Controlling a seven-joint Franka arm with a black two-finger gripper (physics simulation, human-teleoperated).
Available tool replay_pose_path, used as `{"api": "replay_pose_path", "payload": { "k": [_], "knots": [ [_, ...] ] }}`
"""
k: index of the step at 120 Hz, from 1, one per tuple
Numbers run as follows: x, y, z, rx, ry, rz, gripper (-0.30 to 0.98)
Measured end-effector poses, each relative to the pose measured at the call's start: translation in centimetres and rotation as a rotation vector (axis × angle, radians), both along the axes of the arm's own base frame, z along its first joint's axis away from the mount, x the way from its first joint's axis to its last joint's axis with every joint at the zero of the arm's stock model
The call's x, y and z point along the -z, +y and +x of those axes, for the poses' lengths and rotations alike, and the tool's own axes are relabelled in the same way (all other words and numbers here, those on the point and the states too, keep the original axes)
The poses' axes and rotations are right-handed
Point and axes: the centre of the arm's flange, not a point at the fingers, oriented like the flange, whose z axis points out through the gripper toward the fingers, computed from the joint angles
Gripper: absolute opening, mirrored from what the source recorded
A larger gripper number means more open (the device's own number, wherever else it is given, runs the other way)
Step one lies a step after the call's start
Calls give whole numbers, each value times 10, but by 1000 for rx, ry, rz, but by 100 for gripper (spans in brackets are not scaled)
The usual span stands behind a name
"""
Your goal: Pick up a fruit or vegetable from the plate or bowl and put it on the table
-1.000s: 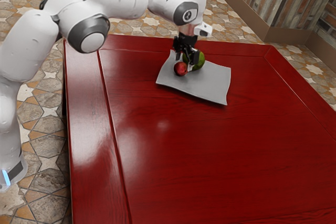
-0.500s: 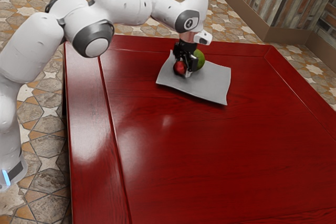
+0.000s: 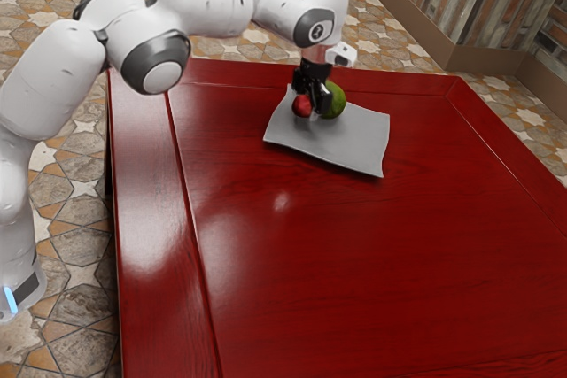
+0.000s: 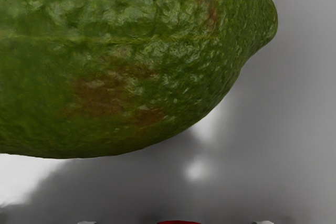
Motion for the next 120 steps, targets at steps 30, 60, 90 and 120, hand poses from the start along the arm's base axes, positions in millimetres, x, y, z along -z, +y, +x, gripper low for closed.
{"api": "replay_pose_path", "payload": {
  "k": [30, 60, 90, 120],
  "knots": [
    [-26, -15, 12, 35, -55, 5, 33],
    [-38, -60, 34, 112, -96, -17, 33],
    [-41, -131, 56, 215, -125, -63, 32],
    [-47, -188, 68, 291, -167, -91, 32]
  ]
}}
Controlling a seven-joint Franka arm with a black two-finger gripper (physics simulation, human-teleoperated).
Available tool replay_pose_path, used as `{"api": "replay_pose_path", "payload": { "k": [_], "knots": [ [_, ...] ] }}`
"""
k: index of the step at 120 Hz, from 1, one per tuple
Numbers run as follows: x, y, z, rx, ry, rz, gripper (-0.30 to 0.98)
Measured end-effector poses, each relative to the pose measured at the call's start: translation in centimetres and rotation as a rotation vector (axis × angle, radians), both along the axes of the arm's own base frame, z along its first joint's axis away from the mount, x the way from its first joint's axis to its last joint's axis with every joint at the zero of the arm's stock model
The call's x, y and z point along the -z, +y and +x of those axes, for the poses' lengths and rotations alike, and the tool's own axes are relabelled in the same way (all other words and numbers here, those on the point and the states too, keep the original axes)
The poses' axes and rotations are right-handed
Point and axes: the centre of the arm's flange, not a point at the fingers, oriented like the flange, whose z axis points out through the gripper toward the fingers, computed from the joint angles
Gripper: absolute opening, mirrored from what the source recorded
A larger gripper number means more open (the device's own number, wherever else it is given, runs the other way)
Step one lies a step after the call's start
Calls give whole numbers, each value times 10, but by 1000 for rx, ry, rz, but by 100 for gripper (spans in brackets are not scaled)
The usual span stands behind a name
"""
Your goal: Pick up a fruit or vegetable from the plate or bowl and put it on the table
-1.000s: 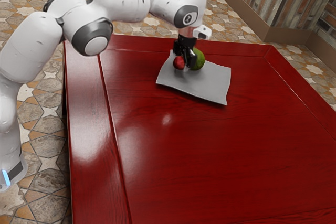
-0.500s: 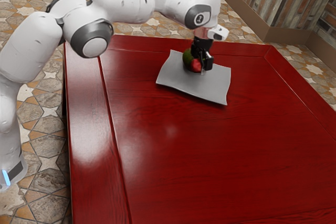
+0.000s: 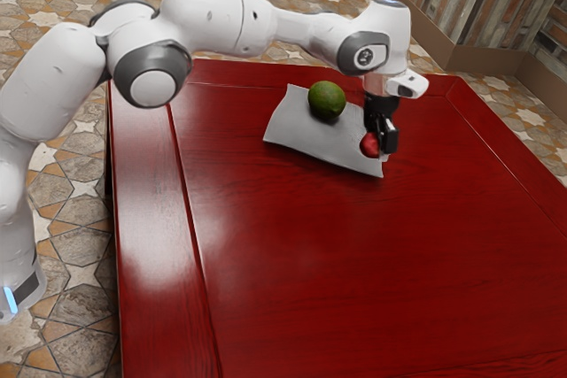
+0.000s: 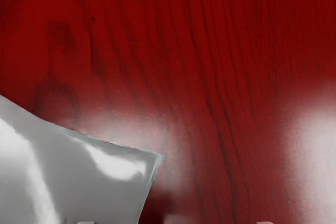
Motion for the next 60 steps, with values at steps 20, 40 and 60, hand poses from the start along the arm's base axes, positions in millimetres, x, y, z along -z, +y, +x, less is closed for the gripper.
{"api": "replay_pose_path", "payload": {
  "k": [20, 40, 60],
  "knots": [
    [-2, -42, 5, 51, -22, 0, 32],
    [1, -72, 7, 87, -29, 5, 33],
    [4, -76, 9, 88, -33, 7, 33]
  ]
}}
